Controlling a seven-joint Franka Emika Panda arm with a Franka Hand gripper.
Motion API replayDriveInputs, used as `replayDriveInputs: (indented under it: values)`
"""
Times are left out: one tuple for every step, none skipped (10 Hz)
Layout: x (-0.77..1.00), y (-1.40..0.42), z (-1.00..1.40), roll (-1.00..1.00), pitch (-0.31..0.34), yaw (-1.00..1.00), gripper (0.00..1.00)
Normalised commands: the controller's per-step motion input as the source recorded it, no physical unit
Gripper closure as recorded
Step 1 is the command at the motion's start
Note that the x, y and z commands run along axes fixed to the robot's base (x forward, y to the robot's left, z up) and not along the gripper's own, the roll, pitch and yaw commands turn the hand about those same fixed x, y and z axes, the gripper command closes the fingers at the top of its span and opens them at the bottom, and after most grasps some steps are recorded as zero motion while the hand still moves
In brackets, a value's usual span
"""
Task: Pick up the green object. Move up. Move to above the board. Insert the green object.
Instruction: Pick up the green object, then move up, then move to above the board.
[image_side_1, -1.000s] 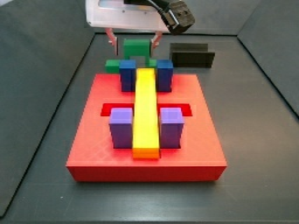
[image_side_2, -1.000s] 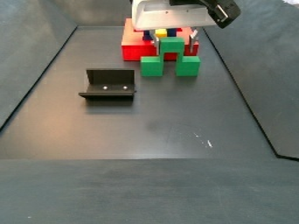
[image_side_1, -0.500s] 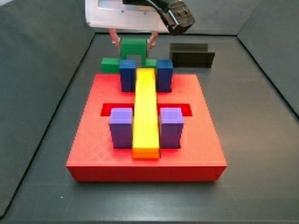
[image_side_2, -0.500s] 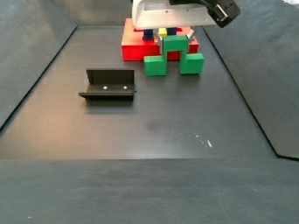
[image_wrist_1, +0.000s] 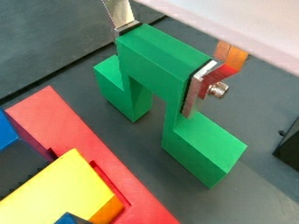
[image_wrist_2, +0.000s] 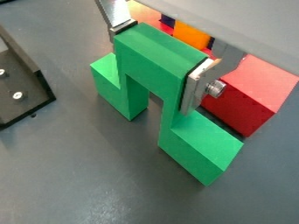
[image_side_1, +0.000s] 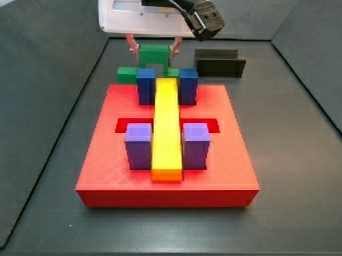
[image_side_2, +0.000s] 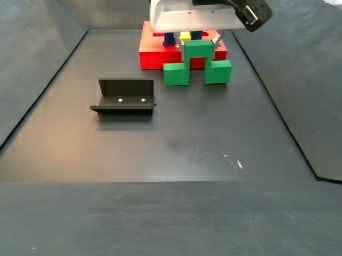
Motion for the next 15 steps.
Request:
replayDriveInputs:
  values:
    - [0.0, 0.0, 0.0, 0.0, 0.0, 0.0, 1.0]
    - [0.0, 0.0, 0.0, 0.0, 0.0, 0.0, 1.0]
    - [0.0, 0.0, 0.0, 0.0, 0.0, 0.0, 1.0]
    - [0.0, 0.0, 0.0, 0.0, 0.0, 0.0, 1.0]
    - [0.0, 0.0, 0.0, 0.0, 0.0, 0.0, 1.0]
    - [0.0, 0.0, 0.0, 0.0, 0.0, 0.0, 1.0]
    - [0.0, 0.0, 0.0, 0.0, 0.0, 0.0, 1.0]
    - [0.0, 0.0, 0.0, 0.0, 0.0, 0.0, 1.0]
    - [0.0, 0.0, 0.0, 0.0, 0.0, 0.0, 1.0]
    - [0.0, 0.0, 0.83, 0.0, 0.0, 0.0, 1.0]
    - [-0.03, 0.03, 0.82, 0.01, 0.013, -0.01, 1.0]
    - [-0.07, 0.03, 0.64, 0.0, 0.049, -0.02, 1.0]
    - [-0.03, 0.01, 0.25, -0.04, 0.019, -0.01, 1.0]
    - [0.0, 0.0, 1.4, 0.0, 0.0, 0.0, 1.0]
    - [-0.01, 0.0, 1.4, 0.0, 0.036, 0.0, 1.0]
